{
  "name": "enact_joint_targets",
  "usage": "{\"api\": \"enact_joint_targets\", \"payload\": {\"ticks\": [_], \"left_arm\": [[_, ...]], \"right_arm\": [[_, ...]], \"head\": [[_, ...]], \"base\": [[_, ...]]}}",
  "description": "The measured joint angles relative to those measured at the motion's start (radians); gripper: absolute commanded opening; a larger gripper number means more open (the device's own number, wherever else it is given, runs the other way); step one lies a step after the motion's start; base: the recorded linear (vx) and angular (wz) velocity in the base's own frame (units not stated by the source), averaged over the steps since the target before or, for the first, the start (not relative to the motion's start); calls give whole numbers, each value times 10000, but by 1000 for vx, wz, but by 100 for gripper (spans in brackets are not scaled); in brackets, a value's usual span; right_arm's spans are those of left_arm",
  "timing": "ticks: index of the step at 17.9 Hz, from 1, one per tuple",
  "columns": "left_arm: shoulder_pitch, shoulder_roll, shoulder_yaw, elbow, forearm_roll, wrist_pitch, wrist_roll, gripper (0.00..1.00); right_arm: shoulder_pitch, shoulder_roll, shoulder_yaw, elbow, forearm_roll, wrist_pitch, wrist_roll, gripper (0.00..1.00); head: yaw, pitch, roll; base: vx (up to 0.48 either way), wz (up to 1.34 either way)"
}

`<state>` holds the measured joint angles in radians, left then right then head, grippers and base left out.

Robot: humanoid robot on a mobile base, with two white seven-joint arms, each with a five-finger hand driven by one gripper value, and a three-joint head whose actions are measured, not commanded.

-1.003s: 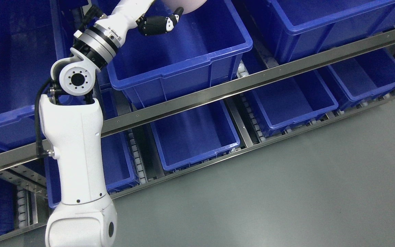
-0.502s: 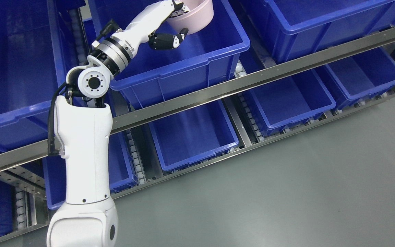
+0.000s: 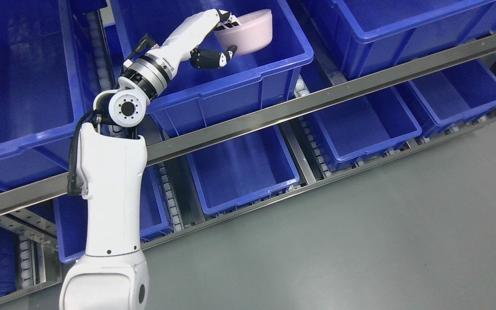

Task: Stack pink IKEA bowls on left shelf middle
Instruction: 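Open the left hand and raise it away from the bowls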

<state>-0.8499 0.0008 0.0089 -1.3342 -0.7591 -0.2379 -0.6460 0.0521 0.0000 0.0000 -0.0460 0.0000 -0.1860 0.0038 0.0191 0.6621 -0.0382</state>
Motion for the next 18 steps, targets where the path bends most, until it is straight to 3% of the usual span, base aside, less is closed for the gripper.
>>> {"api": "enact_joint_targets", "payload": {"ticks": [3,5,8,12,18], "left_arm": [[1,-3,95,103,17,217,595,83],[-37,-4,170,156,112,632,1392,96],[-68,-6,325,180,1141,1218,2741,97],[227,-8,869,-58,4322,2710,4468,99],[1060,-8,1289,-884,6639,3382,6020,100]], "right_arm": [[0,0,0,0,0,0,0,100],[0,0,0,0,0,0,0,100],[0,0,0,0,0,0,0,100],[1,0,0,0,0,0,0,100],[0,0,0,0,0,0,2,100]], "head": [[0,0,0],[0,0,0],[0,0,0],[0,0,0],[0,0,0]], "base": [[0,0],[0,0],[0,0],[0,0],[0,0]]}}
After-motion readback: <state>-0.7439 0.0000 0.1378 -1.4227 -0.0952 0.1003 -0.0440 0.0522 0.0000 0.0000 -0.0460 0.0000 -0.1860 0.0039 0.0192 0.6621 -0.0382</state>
